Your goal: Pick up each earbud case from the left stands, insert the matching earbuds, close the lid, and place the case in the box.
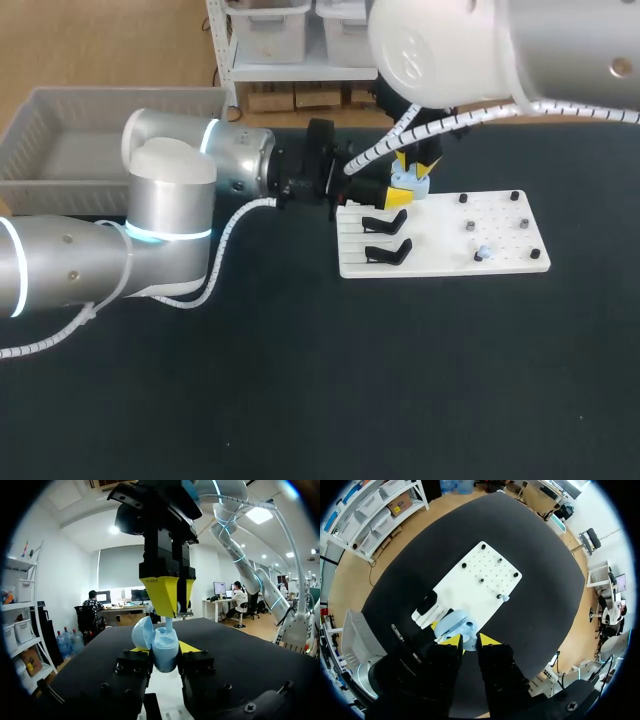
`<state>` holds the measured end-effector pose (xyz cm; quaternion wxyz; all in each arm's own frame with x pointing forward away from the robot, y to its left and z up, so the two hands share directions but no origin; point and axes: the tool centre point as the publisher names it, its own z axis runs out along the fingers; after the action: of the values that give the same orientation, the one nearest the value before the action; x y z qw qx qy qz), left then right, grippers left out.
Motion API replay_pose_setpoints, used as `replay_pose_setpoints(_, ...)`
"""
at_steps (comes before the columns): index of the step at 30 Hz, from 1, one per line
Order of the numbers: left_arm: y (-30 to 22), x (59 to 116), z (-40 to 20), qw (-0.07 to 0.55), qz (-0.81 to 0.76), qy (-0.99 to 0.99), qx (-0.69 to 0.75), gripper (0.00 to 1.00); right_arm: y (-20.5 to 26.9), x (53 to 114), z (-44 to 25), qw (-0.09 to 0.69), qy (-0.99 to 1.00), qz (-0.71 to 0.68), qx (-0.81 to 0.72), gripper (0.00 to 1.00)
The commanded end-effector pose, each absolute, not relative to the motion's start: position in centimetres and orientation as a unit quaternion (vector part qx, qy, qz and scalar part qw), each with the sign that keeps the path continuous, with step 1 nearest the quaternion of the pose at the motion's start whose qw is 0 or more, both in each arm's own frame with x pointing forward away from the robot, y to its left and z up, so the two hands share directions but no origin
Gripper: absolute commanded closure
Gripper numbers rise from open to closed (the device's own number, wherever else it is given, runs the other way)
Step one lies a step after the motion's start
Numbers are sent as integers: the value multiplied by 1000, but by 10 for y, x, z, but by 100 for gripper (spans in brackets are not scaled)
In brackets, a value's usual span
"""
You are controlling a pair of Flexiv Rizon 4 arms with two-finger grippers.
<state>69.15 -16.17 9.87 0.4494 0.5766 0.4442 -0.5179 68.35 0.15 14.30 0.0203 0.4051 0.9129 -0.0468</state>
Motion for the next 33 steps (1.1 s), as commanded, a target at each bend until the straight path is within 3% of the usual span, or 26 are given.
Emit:
replay_pose_setpoints(1, -162, 692, 98, 449, -518, 444, 577, 100, 0, 684, 141, 21, 912, -43, 407, 100)
replay_pose_setpoints(25, -162, 692, 98, 449, -518, 444, 577, 100, -4, 695, 131, 18, 911, -46, 409, 100)
replay_pose_setpoints(26, -162, 692, 98, 449, -518, 444, 577, 100, -4, 695, 130, 18, 911, -45, 409, 82)
replay_pose_setpoints(28, -162, 692, 98, 449, -518, 444, 577, 100, -4, 693, 132, 20, 912, -40, 408, 26)
replay_pose_setpoints(29, -162, 692, 98, 449, -518, 444, 577, 100, -4, 692, 134, 22, 913, -35, 406, 5)
replay_pose_setpoints(30, -162, 692, 98, 449, -518, 444, 577, 100, -5, 690, 136, 21, 914, -29, 405, 0)
replay_pose_setpoints(33, -162, 692, 98, 449, -518, 444, 577, 100, -12, 681, 143, 12, 914, -11, 405, 0)
